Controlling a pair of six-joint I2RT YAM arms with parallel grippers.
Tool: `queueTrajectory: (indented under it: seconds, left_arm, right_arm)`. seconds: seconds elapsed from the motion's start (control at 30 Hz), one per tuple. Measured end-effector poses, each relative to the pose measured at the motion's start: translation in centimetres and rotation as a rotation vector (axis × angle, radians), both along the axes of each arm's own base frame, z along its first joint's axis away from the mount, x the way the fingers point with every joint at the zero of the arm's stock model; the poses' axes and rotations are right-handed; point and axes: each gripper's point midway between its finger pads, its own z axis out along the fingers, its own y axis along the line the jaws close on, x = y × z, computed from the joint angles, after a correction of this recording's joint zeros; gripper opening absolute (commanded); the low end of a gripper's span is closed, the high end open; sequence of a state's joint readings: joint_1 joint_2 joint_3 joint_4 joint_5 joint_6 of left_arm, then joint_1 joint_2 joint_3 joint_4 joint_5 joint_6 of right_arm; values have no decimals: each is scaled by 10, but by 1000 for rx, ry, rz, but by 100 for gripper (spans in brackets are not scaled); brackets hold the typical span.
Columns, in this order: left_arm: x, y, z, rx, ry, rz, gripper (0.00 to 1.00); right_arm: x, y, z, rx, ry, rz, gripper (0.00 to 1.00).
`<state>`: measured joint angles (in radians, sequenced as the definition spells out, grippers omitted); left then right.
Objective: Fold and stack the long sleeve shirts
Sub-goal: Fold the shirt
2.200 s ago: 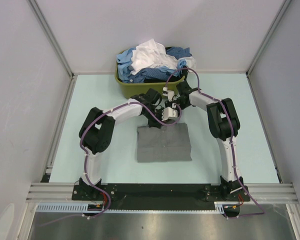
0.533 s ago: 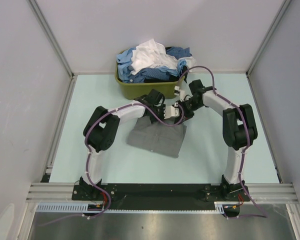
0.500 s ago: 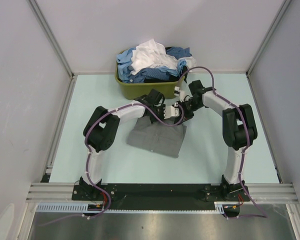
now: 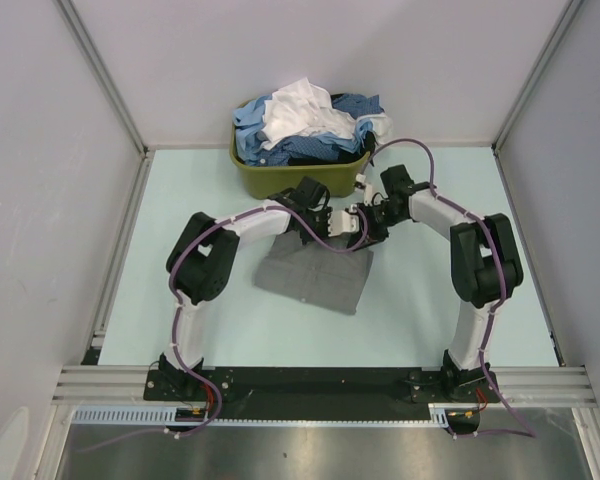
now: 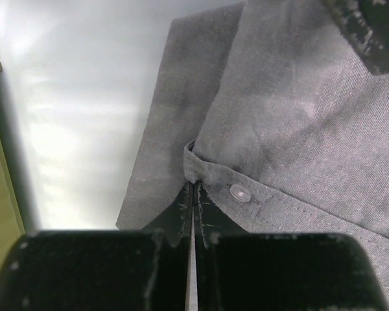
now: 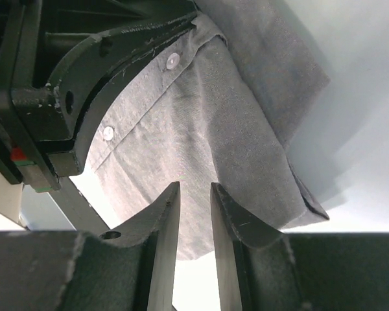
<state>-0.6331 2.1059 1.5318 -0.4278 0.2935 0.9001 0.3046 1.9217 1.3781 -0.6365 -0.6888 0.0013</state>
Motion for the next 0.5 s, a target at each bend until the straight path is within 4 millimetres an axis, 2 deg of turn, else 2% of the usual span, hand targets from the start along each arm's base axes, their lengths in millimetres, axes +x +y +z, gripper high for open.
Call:
queueTrajectory:
  seconds: [0.2,0.3,0.37,0.4,0.5]
  left_arm:
    - [2,4,-3,18,-6,6,1]
    - [4,6,-3,17,-3,20,9]
    - [6,5,1,6,7,44,29]
    - [7,5,3,-3,15,61,42]
    - [13,8,12,-58,64,163,56]
  right_arm:
    - [-9,3,-16,0,46,-30,28]
    - [-6,1,-35,-20,82,-53,28]
    - [-6,-3,-54,-44,129,-71,28]
    - [-5,-3,-55,-36,149,-76,28]
    - [4,-5,-55,-41,168,-92,28]
